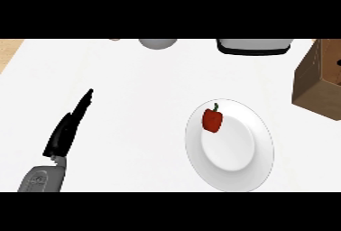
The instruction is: Pick the can from the plate and place it in the cardboard box
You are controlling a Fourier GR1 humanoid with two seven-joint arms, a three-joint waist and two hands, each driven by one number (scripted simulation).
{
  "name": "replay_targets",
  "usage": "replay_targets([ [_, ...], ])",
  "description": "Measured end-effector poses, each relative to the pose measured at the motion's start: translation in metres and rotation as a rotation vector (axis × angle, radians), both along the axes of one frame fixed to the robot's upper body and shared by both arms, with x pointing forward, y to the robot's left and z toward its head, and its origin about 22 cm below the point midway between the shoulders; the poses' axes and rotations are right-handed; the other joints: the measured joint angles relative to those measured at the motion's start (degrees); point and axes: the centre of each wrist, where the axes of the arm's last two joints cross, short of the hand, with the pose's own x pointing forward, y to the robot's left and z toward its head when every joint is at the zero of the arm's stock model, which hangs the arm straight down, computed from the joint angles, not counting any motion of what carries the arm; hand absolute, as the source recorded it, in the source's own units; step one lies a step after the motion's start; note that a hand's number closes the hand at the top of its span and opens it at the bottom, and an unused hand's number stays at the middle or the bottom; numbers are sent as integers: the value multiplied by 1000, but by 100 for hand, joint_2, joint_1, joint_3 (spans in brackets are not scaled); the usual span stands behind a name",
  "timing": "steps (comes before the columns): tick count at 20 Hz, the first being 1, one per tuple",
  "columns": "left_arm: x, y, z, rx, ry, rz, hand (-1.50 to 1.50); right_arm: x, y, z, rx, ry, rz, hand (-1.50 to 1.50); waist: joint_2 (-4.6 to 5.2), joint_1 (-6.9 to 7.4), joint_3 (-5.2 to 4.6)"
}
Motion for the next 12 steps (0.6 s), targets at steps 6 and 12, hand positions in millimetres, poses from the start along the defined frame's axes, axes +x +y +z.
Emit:
replay_targets([
  [6, -2, 2, 0, -1, -4, 4, 0, -30, -44, -15, 65, -181, -79, -150, 8, -8, 2],
  [12, -1, -1, 4, 2, -5, 7, 0, -65, -85, -32, 70, -289, -140, -150, 9, -1, 3],
])
